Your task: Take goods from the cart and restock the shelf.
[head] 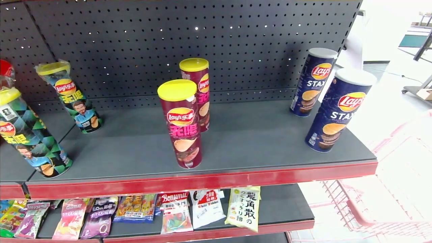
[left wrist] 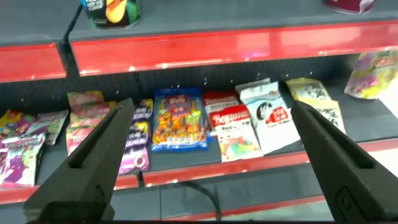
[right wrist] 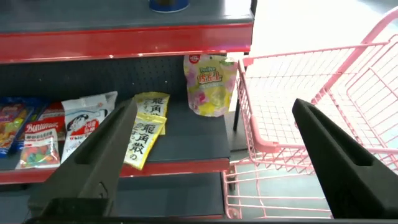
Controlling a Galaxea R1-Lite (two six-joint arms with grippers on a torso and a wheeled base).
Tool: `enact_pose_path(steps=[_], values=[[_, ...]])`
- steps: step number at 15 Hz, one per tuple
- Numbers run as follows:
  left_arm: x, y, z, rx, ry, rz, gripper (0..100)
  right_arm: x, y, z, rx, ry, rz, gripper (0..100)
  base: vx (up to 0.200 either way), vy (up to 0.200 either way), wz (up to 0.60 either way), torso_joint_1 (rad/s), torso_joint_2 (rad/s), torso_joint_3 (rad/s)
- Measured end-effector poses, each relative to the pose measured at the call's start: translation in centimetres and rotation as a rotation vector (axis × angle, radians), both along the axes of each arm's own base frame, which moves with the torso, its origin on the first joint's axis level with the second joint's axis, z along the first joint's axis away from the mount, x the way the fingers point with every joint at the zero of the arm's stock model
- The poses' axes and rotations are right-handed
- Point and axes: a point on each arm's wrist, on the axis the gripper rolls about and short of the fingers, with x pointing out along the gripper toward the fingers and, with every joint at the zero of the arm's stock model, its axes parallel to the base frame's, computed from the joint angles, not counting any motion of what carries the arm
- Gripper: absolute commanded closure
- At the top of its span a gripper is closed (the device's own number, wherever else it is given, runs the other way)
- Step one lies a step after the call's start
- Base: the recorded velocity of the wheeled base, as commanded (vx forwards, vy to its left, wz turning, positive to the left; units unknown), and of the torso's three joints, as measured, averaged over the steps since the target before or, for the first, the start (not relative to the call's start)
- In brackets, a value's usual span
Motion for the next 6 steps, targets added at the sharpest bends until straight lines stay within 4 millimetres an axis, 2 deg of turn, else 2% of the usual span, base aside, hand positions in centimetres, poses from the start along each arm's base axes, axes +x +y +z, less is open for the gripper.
enact_pose_path(steps=[6], values=[[0.00, 0.00, 0.01, 0.000, 0.000, -0.001, 0, 0.00, 0.00, 0.01, 0.000, -0.001, -0.001, 0, 0.000, 0.000, 0.00, 0.000, 0.00, 0.000]])
